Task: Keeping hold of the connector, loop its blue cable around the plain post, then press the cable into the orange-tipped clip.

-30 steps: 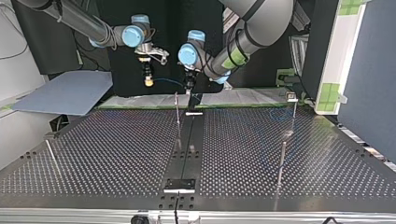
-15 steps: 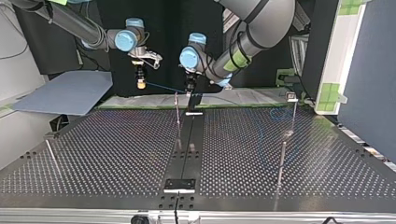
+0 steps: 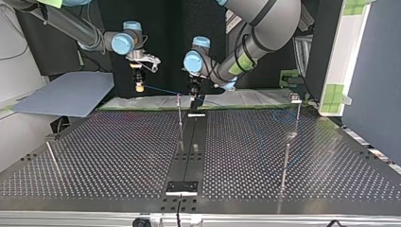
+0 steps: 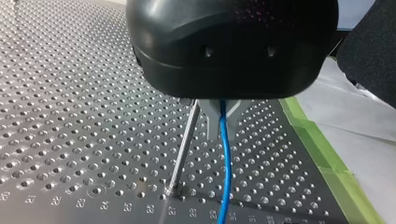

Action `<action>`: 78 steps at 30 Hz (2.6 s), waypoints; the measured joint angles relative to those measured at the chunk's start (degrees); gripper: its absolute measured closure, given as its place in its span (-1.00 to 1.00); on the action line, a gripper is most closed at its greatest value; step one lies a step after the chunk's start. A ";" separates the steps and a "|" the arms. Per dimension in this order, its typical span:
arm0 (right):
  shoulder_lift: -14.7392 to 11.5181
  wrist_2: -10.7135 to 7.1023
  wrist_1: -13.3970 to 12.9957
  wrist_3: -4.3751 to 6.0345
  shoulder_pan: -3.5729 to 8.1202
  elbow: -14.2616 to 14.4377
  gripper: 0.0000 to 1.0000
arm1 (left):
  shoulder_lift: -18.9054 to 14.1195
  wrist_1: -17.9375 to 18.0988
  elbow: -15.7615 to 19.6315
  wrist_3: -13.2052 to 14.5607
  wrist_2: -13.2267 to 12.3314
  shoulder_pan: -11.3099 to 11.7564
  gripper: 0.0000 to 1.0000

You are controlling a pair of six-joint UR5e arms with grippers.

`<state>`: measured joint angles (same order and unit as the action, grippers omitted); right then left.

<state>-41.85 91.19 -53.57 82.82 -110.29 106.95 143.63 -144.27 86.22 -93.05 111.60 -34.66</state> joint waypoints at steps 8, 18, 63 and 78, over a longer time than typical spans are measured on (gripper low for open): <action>0.00 -0.08 0.53 -0.11 0.06 -0.32 1.00 | -0.02 -1.26 -0.02 0.24 0.01 0.62 1.00; -0.01 -0.52 0.68 -0.08 0.32 -0.34 1.00 | -0.07 -0.68 -0.03 0.07 -1.28 0.00 0.76; 0.00 -0.61 3.55 -1.34 0.06 -0.30 1.00 | -0.08 -0.69 -0.03 0.07 -1.28 0.00 -0.99; 0.00 -0.65 3.61 -1.43 0.06 -0.30 1.00 | -0.08 -0.68 -0.03 0.07 -1.28 0.00 -0.99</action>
<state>-41.85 90.54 -49.96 81.39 -110.23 106.66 143.55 -144.95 86.19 -92.98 110.31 -34.66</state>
